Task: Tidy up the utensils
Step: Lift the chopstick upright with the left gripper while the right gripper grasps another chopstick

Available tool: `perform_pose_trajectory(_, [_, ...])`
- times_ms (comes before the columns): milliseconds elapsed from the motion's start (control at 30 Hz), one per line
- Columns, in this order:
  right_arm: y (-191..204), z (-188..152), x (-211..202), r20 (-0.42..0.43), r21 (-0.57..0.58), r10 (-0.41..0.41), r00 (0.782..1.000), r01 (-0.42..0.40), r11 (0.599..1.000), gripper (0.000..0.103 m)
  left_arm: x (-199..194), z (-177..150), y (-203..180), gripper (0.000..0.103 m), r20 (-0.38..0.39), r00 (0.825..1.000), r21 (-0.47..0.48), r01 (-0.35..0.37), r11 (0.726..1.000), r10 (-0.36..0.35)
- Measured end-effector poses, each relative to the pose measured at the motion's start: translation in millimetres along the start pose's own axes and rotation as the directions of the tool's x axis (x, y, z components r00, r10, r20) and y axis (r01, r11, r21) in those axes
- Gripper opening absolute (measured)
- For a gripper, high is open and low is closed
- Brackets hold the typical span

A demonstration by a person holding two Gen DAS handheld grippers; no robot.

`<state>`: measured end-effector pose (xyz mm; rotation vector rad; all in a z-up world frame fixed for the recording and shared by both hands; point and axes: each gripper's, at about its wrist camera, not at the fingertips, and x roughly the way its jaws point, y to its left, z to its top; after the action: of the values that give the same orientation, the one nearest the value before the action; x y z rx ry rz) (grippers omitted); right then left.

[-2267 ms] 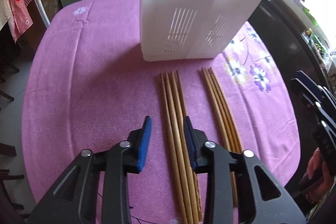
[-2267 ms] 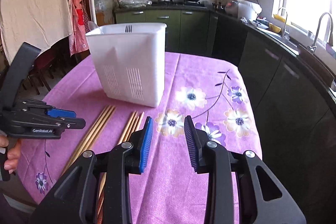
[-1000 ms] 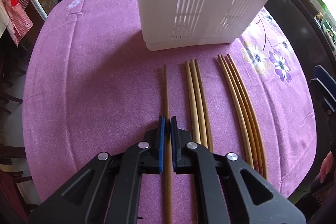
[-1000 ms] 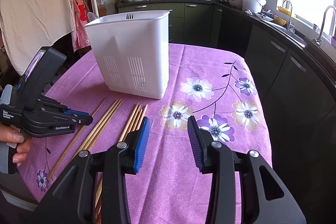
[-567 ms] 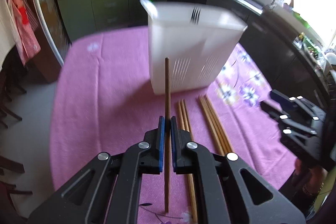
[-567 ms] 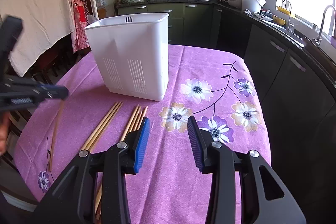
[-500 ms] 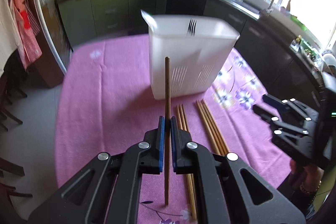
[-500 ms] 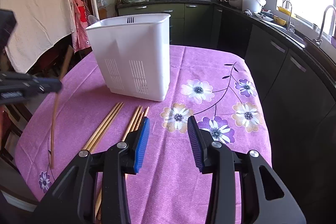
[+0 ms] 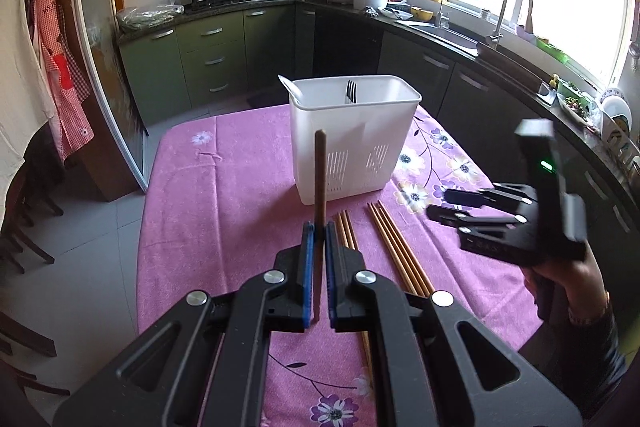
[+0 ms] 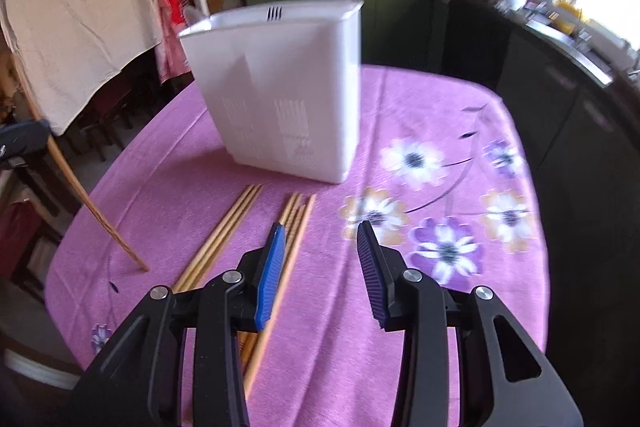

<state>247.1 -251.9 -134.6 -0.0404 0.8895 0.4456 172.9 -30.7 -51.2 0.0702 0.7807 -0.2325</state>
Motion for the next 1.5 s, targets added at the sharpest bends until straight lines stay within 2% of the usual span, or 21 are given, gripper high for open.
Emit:
perform_pose_trajectory(67, [-1.0, 9.3, 18.7, -0.062, 0.0, 0.012, 0.998, -0.012, 1.0, 0.037, -2.1, -1.6, 3.9, 0.006, 0.002, 1.0, -0.004, 0.0, 1.0, 0.0])
perform_pose_trajectory(200, [0.9, 15.7, 46.6, -0.151, -0.001, 0.004, 0.989, -0.004, 1.0, 0.025, -3.9, -2.6, 7.3, 0.006, 0.001, 1.0, 0.001, 0.005, 1.0, -0.005])
perform_pose_trajectory(533, [12.2, 12.8, 71.7, -0.238, -0.032, -0.02, 0.971, 0.013, 0.999, 0.018, -5.4, -2.8, 8.9, 0.006, 0.002, 1.0, 0.009, 0.011, 1.0, -0.011])
perform_pose_trajectory(1100, [35.9, 11.8, 89.9, -0.283, -0.089, -0.049, 0.958, 0.024, 0.996, 0.017, -7.8, -3.1, 4.9, 0.006, 0.001, 1.0, 0.019, 0.015, 1.0, -0.015])
perform_pose_trajectory(1233, [46.0, 15.0, 96.6, -0.272, -0.103, -0.059, 0.96, 0.032, 0.994, 0.016, -7.9, -3.3, 5.1, 0.006, 0.0, 1.0, 0.023, 0.013, 1.0, -0.013])
perform_pose_trajectory(1300, [48.5, 16.4, 98.6, -0.264, -0.105, -0.057, 0.963, 0.03, 0.994, 0.009, -8.0, -2.9, 4.5, 0.006, -0.002, 1.0, 0.026, 0.012, 1.0, -0.012])
perform_pose_trajectory(1367, [50.5, 16.7, 99.1, -0.256, -0.101, -0.058, 0.965, 0.033, 0.994, 0.008, -7.4, -2.3, 4.5, 0.006, -0.002, 1.0, 0.029, 0.01, 1.0, -0.01])
perform_pose_trajectory(1500, [46.0, 21.6, 85.9, -0.218, -0.087, -0.037, 0.975, 0.019, 0.996, 0.007, -6.8, -1.8, 4.7, 0.006, -0.004, 1.0, 0.033, 0.006, 0.999, -0.006])
